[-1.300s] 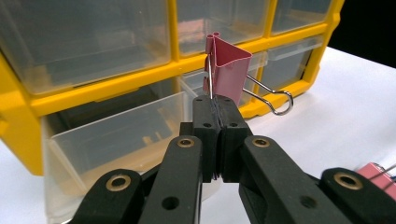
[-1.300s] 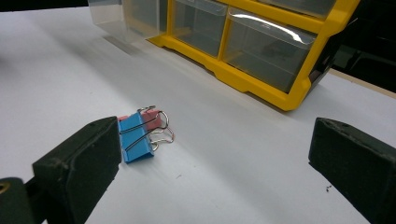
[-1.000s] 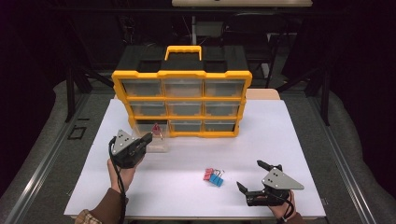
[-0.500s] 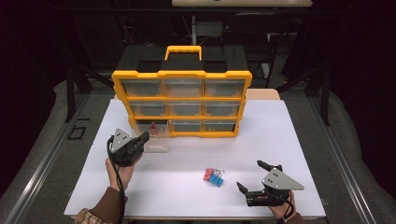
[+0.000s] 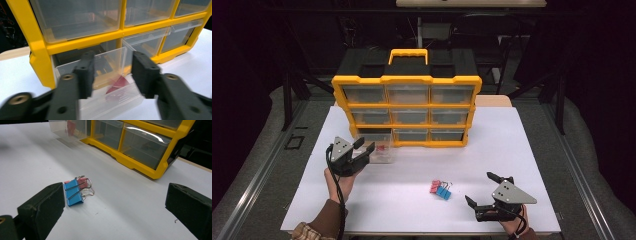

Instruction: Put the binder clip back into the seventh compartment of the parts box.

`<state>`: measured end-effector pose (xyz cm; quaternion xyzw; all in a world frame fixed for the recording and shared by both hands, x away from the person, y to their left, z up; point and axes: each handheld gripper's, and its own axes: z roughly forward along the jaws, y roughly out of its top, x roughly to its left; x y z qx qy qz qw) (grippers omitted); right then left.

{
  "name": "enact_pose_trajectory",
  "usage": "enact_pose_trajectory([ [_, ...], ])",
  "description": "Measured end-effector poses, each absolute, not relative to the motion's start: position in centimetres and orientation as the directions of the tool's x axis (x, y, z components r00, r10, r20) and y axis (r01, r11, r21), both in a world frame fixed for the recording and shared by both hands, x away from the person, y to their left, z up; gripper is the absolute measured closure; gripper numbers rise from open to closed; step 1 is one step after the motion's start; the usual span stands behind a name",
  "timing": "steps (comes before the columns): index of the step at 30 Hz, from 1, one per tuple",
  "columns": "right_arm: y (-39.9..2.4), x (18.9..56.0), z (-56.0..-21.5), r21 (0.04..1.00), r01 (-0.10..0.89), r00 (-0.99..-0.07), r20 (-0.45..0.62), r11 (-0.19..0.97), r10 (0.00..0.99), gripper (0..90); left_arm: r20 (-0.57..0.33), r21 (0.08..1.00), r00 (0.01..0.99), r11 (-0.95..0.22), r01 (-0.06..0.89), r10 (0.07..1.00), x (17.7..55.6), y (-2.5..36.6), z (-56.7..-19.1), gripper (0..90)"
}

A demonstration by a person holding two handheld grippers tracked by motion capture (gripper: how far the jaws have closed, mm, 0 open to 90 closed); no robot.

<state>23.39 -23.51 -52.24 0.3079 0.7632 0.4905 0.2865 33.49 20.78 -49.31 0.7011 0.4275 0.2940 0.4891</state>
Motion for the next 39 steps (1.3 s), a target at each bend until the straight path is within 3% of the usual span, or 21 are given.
enact_pose_trajectory([
  [1,-23.5,23.4,-52.2,0.925,0.189,-0.646,-0.135,0.329,0.751,1.8,-0.002,0.935,0.452,-0.158,0.317,0.892,33.5,20.7,-49.3,39.6],
  [14,-23.5,23.4,-52.2,0.925,0.188,-0.648,-0.136,0.33,0.749,1.8,0.006,0.935,0.514,-0.187,0.301,0.858,32.4,19.8,-48.8,15.8],
  [26,-23.6,23.3,-52.2,0.926,0.186,-0.655,-0.131,0.327,0.745,1.8,0.006,0.935,0.583,-0.211,0.284,0.812,31.4,18.4,-48.8,4.0],
  [39,-23.5,23.4,-52.2,0.925,0.193,-0.656,-0.126,0.327,0.744,1.9,0.034,0.927,0.646,-0.265,0.264,0.762,30.5,16.4,-49.2,0.0],
])
